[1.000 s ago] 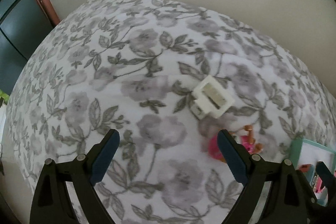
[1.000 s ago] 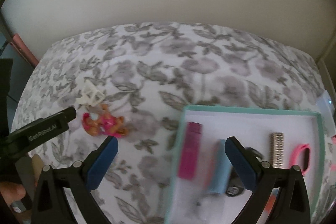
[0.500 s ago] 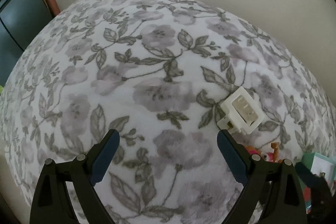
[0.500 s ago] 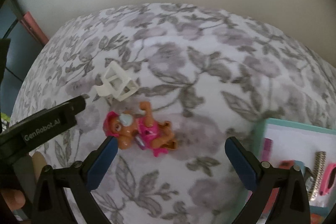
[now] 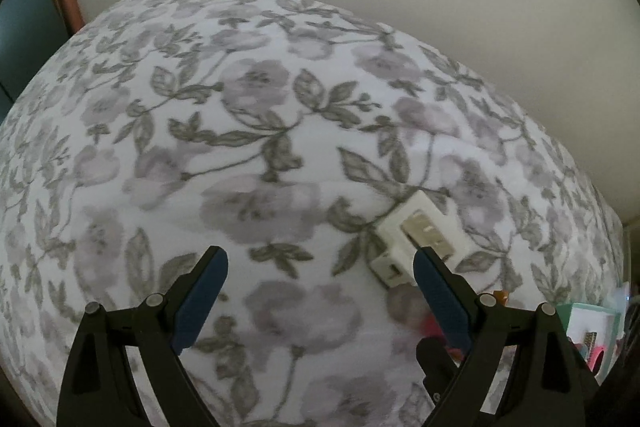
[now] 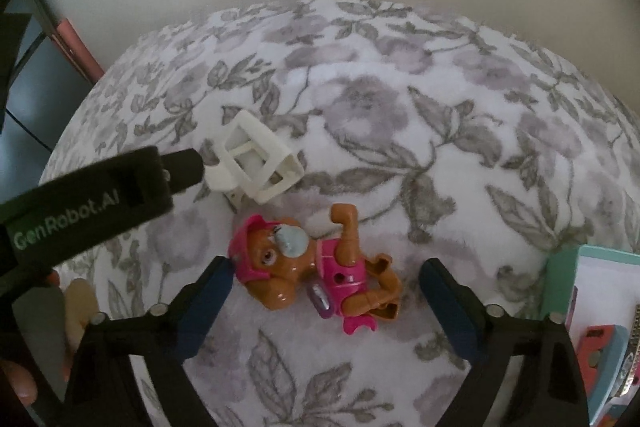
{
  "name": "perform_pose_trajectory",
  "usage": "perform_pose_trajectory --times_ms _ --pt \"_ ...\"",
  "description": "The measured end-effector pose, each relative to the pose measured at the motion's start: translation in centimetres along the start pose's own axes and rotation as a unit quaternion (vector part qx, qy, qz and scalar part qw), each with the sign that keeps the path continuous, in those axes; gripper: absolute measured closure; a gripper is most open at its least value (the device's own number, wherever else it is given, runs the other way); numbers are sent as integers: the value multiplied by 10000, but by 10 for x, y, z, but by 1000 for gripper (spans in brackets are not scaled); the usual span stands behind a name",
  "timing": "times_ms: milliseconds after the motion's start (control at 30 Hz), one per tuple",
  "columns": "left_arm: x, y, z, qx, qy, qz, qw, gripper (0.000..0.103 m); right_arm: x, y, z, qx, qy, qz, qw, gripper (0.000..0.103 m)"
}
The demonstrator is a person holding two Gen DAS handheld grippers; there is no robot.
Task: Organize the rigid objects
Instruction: 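Move both open tools back from the tray to the pile, then grasp the white plastic frame with the left tool while the right tool grasps the toy dog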
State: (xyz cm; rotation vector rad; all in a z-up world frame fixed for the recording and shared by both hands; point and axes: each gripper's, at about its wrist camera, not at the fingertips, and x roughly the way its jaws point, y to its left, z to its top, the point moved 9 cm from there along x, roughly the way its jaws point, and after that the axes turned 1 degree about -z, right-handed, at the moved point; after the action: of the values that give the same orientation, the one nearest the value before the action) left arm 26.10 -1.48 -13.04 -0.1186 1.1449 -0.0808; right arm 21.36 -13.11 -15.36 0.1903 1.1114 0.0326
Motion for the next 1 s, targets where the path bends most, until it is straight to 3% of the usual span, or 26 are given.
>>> perform_pose_trajectory --times_ms 167,533,633,700,767,1000 --pt "3 -20 -3 239 38 -239 9994 9 -4 -8 0 36 -47 -8 10000 20" --pt "22 -49 -4 846 58 -166 9963 9 -11 -28 -5 99 -88 -92 9999 21" --pt "26 -56 -5 997 28 -180 9949 22 -11 -32 -5 134 -88 -53 9999 21" --pt "29 -58 -4 1068 54 -153 9941 39 -12 -32 -6 108 -89 -57 9999 21" --pt "28 -59 -4 1059 69 -254 9940 43 -12 -32 -6 95 -87 -71 9999 21" --pt "23 -56 -10 968 131 -299 9948 43 -13 -31 -7 127 -62 -80 9999 21"
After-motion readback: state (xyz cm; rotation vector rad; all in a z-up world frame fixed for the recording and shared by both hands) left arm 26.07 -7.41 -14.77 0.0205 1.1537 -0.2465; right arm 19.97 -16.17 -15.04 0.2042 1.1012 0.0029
